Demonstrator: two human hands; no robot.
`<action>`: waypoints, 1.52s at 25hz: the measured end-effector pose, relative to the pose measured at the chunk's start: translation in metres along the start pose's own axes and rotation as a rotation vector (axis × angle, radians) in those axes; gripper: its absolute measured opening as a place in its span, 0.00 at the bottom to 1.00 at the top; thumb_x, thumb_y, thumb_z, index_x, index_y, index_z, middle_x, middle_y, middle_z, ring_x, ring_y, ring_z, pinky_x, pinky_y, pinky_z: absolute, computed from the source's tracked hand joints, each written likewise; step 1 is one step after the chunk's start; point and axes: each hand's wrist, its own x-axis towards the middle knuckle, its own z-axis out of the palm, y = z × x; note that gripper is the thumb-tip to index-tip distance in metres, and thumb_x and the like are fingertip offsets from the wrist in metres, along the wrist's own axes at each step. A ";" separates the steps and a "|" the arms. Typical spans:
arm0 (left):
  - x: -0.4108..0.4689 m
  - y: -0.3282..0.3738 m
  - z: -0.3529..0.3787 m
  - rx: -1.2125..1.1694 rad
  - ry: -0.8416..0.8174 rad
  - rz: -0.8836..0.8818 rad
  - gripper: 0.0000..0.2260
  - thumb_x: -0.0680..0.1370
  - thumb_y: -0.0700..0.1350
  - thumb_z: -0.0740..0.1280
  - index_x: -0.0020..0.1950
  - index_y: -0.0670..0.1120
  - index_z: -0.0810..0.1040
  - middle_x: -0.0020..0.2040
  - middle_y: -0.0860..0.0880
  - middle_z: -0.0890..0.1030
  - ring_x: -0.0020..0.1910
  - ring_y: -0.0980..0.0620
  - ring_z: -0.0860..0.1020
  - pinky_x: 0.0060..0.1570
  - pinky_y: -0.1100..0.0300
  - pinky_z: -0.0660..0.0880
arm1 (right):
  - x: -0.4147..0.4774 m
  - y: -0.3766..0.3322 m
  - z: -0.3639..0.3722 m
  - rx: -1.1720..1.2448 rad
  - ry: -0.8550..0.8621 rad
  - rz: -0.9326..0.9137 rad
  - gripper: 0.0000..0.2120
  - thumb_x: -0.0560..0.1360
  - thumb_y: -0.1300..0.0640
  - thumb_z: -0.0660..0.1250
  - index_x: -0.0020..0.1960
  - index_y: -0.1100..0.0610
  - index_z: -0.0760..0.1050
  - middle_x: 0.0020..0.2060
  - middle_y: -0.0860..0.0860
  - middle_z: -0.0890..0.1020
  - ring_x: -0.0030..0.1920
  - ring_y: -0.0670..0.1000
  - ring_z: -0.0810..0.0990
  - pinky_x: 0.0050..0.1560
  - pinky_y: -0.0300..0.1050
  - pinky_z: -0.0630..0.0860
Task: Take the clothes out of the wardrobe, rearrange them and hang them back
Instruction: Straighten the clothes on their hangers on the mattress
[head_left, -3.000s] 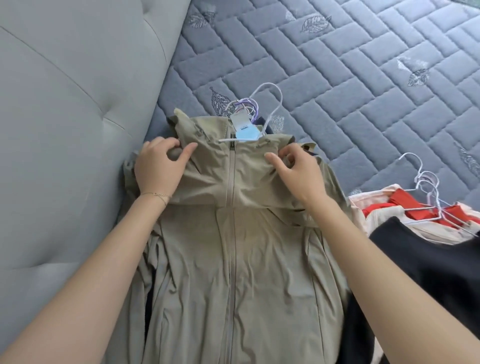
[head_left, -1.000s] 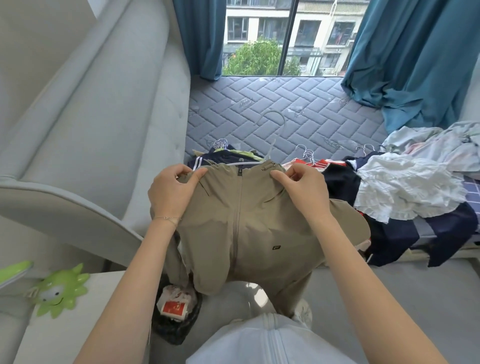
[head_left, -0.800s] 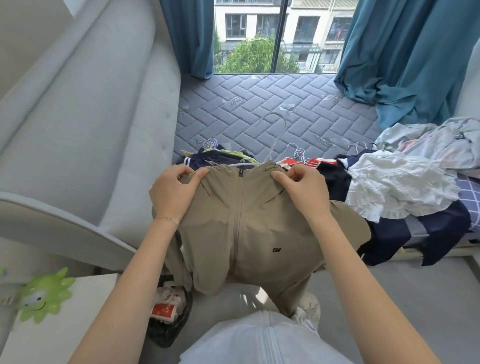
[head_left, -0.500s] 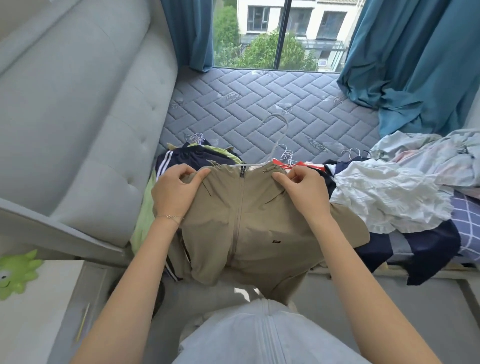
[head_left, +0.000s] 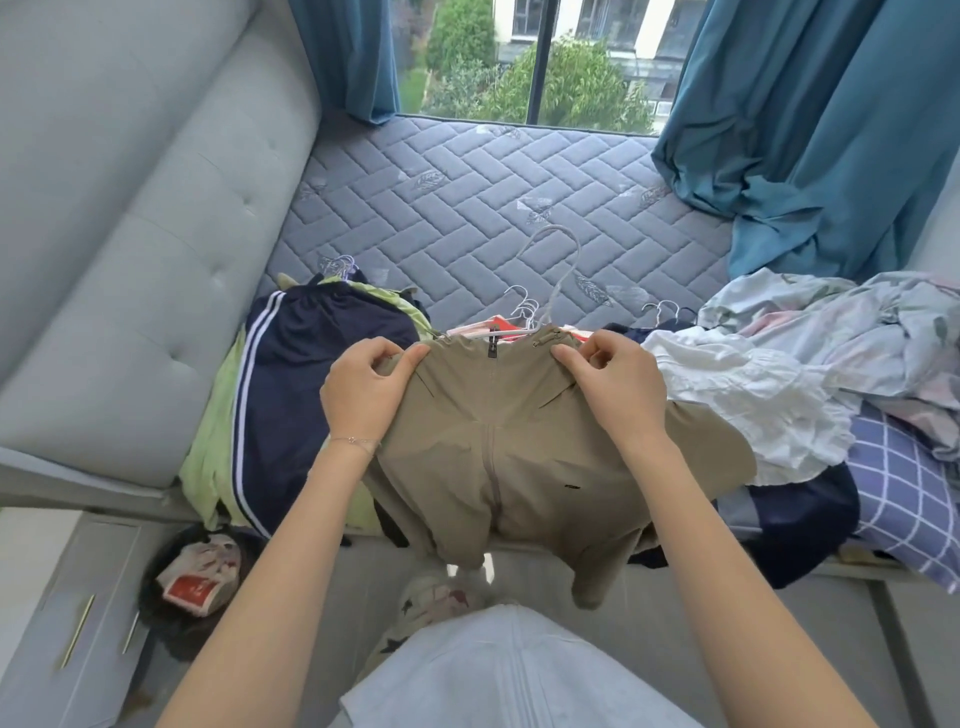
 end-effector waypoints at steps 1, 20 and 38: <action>0.005 0.002 0.010 -0.010 -0.014 0.000 0.16 0.72 0.66 0.66 0.37 0.54 0.76 0.38 0.56 0.78 0.40 0.58 0.75 0.38 0.59 0.70 | 0.009 0.006 0.000 0.008 -0.007 0.010 0.16 0.71 0.42 0.70 0.35 0.52 0.73 0.30 0.46 0.75 0.37 0.49 0.75 0.37 0.44 0.66; 0.228 -0.091 0.293 -0.029 -0.265 -0.038 0.09 0.75 0.49 0.72 0.43 0.43 0.80 0.40 0.46 0.78 0.44 0.45 0.76 0.49 0.51 0.72 | 0.289 0.160 0.165 -0.074 -0.093 0.110 0.06 0.75 0.54 0.69 0.45 0.57 0.75 0.40 0.52 0.79 0.44 0.55 0.77 0.46 0.48 0.71; 0.212 -0.240 0.434 0.143 -0.408 0.052 0.19 0.78 0.47 0.67 0.68 0.45 0.72 0.67 0.48 0.74 0.69 0.49 0.70 0.69 0.45 0.64 | 0.319 0.304 0.323 -0.396 -0.272 0.018 0.25 0.77 0.58 0.62 0.73 0.52 0.66 0.70 0.49 0.70 0.71 0.53 0.65 0.72 0.51 0.58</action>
